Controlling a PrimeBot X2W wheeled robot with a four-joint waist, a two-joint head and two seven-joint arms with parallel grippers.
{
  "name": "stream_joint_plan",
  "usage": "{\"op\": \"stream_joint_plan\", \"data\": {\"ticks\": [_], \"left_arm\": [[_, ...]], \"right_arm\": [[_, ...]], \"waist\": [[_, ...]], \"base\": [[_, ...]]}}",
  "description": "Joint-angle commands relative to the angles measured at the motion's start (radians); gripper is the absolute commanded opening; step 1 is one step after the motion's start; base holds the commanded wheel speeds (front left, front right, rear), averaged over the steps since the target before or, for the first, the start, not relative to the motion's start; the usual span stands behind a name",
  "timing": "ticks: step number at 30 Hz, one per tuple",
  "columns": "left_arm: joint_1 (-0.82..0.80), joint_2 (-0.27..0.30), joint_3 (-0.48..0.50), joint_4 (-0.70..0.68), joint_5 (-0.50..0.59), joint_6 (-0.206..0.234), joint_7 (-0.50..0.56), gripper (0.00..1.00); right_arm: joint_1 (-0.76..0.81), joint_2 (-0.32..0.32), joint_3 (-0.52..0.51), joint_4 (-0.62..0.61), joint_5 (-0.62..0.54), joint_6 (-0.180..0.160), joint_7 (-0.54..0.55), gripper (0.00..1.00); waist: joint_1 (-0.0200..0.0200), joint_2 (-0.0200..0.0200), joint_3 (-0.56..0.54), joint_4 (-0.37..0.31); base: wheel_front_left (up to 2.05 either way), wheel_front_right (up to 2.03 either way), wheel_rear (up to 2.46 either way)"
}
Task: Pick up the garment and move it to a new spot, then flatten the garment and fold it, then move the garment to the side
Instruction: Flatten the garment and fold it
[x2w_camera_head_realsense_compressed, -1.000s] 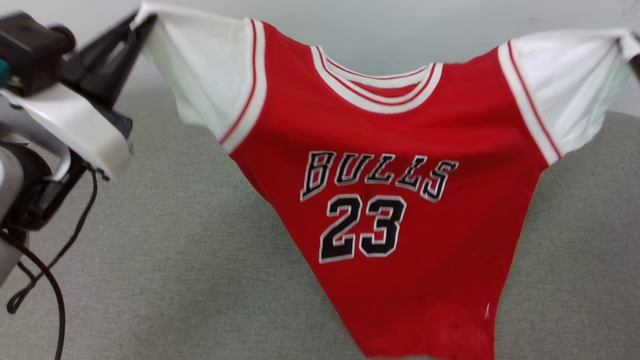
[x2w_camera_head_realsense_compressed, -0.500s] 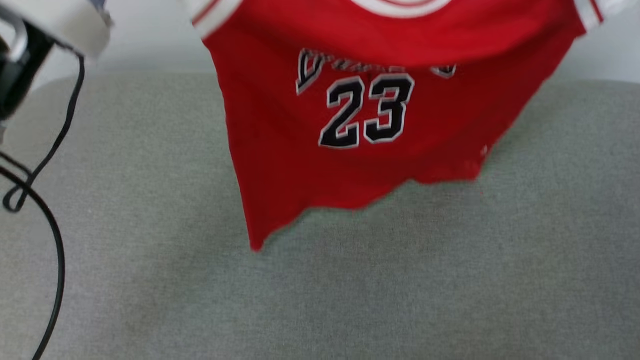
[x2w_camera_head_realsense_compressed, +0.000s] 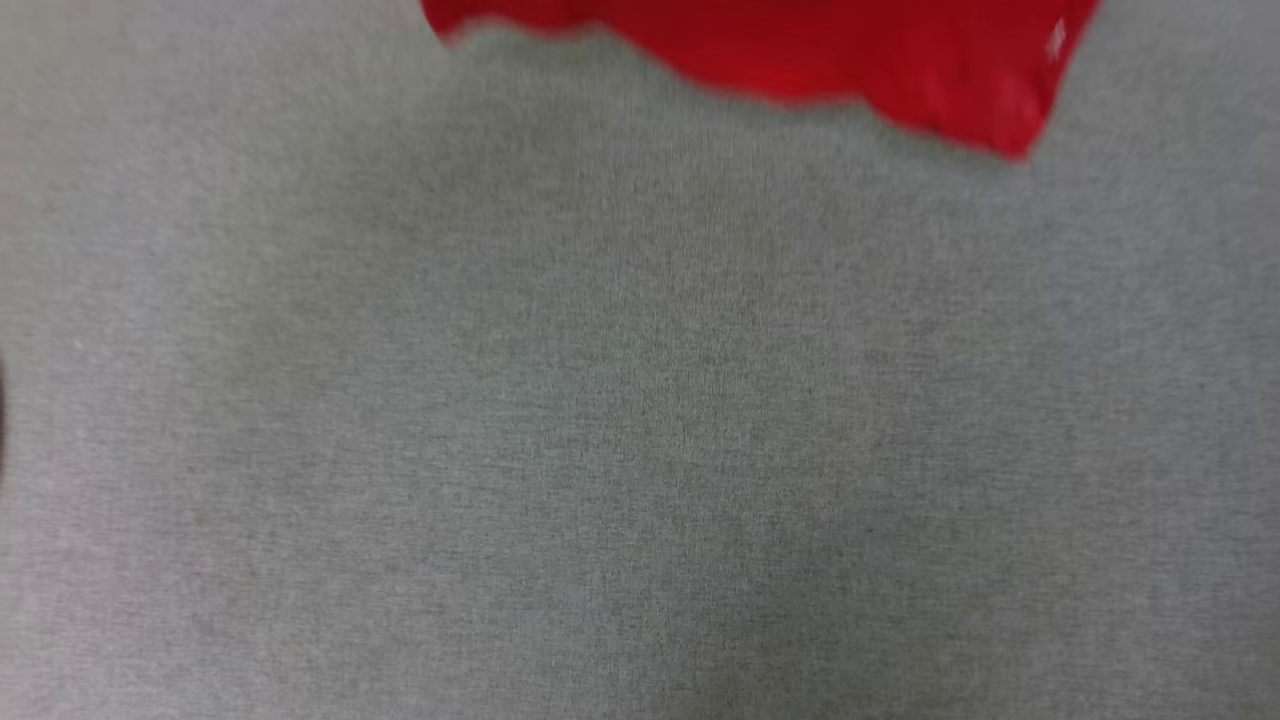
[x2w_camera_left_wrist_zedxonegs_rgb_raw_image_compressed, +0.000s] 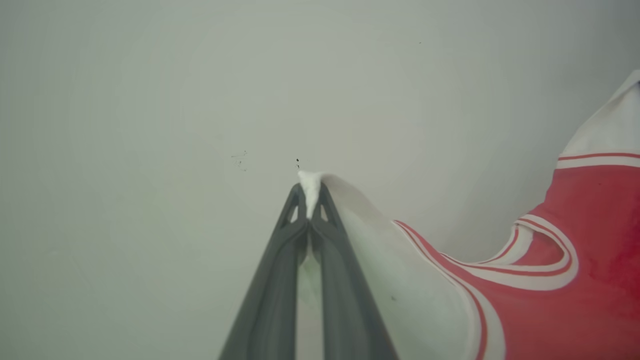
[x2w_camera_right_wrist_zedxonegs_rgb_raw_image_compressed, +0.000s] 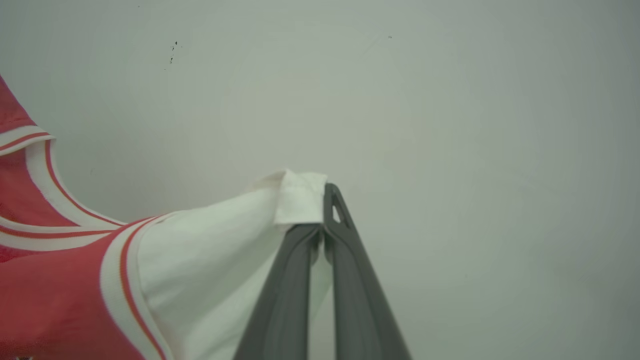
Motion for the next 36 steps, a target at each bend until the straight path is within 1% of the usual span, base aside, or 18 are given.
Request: {"op": "stream_joint_plan", "data": {"ticks": [1, 4, 8, 11, 16, 21, 25, 26, 28, 31, 34, 36], "left_arm": [[-0.053, -0.008, 0.010, 0.035, 0.010, -0.005, -0.014, 0.00], [-0.120, -0.025, 0.013, 0.080, 0.016, -0.013, -0.036, 0.00], [-0.168, -0.034, 0.015, 0.136, 0.014, -0.020, -0.065, 0.00], [-0.163, -0.039, 0.009, 0.176, 0.000, -0.025, -0.085, 0.00], [-0.088, -0.045, -0.007, 0.222, -0.021, -0.033, -0.144, 0.00], [0.046, -0.038, -0.032, 0.234, -0.053, -0.037, -0.190, 0.00], [0.194, -0.019, -0.041, 0.218, -0.090, -0.037, -0.221, 0.00], [0.194, -0.019, -0.041, 0.218, -0.090, -0.037, -0.221, 0.00], [0.286, -0.008, -0.046, 0.201, -0.104, -0.034, -0.235, 0.00], [0.430, 0.015, -0.049, 0.161, -0.131, -0.021, -0.249, 0.00], [0.586, 0.032, -0.048, 0.105, -0.162, 0.007, -0.260, 0.00], [0.689, 0.043, -0.044, 0.061, -0.178, 0.035, -0.268, 0.00]], "right_arm": [[-0.076, 0.012, 0.016, 0.047, -0.017, -0.002, -0.021, 0.00], [-0.181, 0.031, 0.050, 0.128, -0.022, -0.002, -0.046, 0.00], [-0.265, 0.052, 0.091, 0.218, -0.010, -0.002, -0.093, 0.00], [-0.286, 0.061, 0.128, 0.274, 0.013, -0.002, -0.124, 0.00], [-0.253, 0.045, 0.187, 0.347, 0.074, -0.002, -0.184, 0.00], [-0.152, 0.033, 0.257, 0.394, 0.153, -0.002, -0.247, 0.00], [-0.026, 0.023, 0.313, 0.388, 0.229, -0.002, -0.296, 0.00], [-0.026, 0.023, 0.313, 0.388, 0.229, -0.002, -0.296, 0.00], [0.054, 0.013, 0.333, 0.375, 0.272, -0.002, -0.319, 0.00], [0.180, -0.006, 0.362, 0.340, 0.326, -0.002, -0.343, 0.00], [0.316, -0.029, 0.387, 0.291, 0.371, -0.002, -0.363, 0.00], [0.411, -0.043, 0.405, 0.253, 0.390, -0.002, -0.369, 0.00]], "waist": [[-0.0002, 0.0000, 0.061, 0.000], [-0.0002, 0.0000, 0.092, 0.001], [-0.0002, 0.0000, 0.114, 0.002], [-0.0002, 0.0000, 0.128, 0.002], [-0.0002, 0.0000, 0.133, 0.008], [-0.0002, 0.0000, 0.098, 0.007], [-0.0002, 0.0000, 0.050, 0.000], [-0.0002, 0.0000, 0.050, 0.000], [-0.0002, 0.0000, 0.020, -0.004], [-0.0002, 0.0000, -0.025, -0.010], [-0.0002, 0.0000, -0.069, -0.016], [-0.0002, 0.0000, -0.098, -0.021]], "base": [[0.00, 0.00, 0.00], [0.00, 0.00, 0.00], [0.00, 0.00, 0.00], [0.00, 0.00, 0.00], [0.00, 0.00, 0.00], [0.00, 0.00, 0.00], [0.00, 0.00, 0.00], [0.00, 0.00, 0.00], [0.00, 0.00, 0.00], [0.00, 0.00, 0.00], [0.00, 0.00, 0.00], [0.00, 0.00, 0.00]]}}
